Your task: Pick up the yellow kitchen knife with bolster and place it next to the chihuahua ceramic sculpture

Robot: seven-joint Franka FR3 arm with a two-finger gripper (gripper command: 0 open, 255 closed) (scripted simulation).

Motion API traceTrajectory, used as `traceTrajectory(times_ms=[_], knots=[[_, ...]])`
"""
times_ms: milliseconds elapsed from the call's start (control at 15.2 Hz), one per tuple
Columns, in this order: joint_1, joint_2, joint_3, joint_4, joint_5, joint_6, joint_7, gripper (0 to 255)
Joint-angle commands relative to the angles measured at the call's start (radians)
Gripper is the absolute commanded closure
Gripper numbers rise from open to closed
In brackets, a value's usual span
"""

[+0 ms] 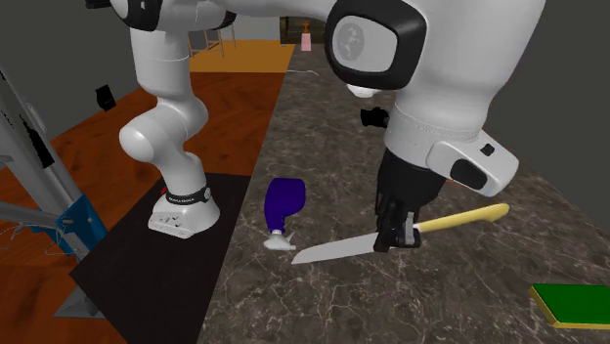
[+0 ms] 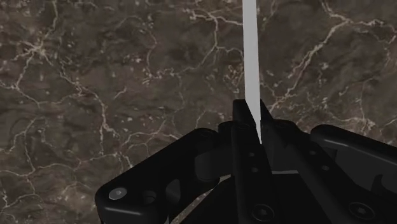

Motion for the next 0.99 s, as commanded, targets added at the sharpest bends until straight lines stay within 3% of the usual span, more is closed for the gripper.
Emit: traceTrajectory(times_ms=[0, 924], knots=[[0.017, -0.025, 0.006, -0.02, -0.009, -0.004, 0.023, 255], [0.208, -0.272, 0.147, -0.318, -0.063, 0.055, 0.364, 255]])
